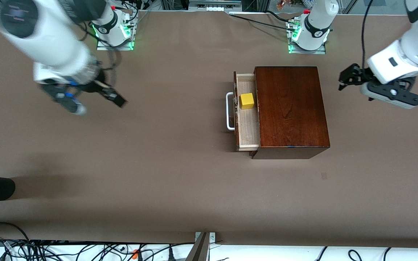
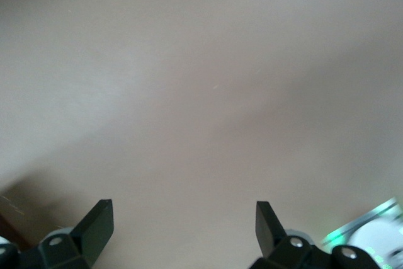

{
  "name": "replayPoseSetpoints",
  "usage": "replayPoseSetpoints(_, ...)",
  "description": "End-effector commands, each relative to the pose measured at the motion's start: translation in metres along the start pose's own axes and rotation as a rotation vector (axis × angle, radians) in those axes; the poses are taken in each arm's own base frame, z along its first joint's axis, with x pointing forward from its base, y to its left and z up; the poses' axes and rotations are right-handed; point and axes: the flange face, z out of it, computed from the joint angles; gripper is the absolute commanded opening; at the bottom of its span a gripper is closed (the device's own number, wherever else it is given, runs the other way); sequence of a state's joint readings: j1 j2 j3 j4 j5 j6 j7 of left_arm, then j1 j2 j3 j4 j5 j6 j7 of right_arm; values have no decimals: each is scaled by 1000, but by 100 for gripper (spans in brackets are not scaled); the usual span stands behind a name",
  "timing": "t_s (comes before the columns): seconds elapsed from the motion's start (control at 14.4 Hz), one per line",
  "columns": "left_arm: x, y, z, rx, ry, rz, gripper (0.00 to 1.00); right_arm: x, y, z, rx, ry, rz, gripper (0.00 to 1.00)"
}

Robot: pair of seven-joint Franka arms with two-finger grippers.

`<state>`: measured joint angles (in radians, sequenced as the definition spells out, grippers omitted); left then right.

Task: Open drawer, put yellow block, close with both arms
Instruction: 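Retract the right gripper while the left gripper reaches the drawer handle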

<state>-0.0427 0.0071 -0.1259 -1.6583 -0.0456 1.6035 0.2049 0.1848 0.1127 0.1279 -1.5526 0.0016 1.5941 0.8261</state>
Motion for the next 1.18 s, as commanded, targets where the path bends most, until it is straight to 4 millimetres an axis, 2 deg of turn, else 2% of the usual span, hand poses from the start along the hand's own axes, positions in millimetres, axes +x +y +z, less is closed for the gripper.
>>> replayPoseSetpoints(0.0,16,51,12,-26,-30,123,100,21,67,-7,-19,-10,-205,100)
replayPoseSetpoints(0.14,36,109,38,-45,-62,238,100,43,100,-13,-16,-5,-320,100)
replayPoseSetpoints(0.21,48,129,51,-65,-77,281,100,55,116,-13,-34,5,-389,100)
replayPoseSetpoints(0.42,72,206,88,-127,-71,436,100,84,158,-16,-60,24,-585,100)
replayPoseSetpoints(0.56,85,253,114,-158,-11,555,100,95,177,-16,-60,23,-653,100)
replayPoseSetpoints(0.62,90,270,128,-171,13,614,100,96,179,-17,-62,25,-653,100)
replayPoseSetpoints(0.76,104,294,160,-155,69,799,100,94,179,-18,-72,18,-625,100)
replayPoseSetpoints(0.9,115,300,188,-149,99,959,100,91,175,-22,-69,24,-521,100)
replayPoseSetpoints(0.97,117,302,200,-160,101,1023,100,89,176,-20,-73,2,-494,100)
replayPoseSetpoints(1.11,112,323,214,-164,106,1153,100,87,176,-21,-68,-12,-490,100)
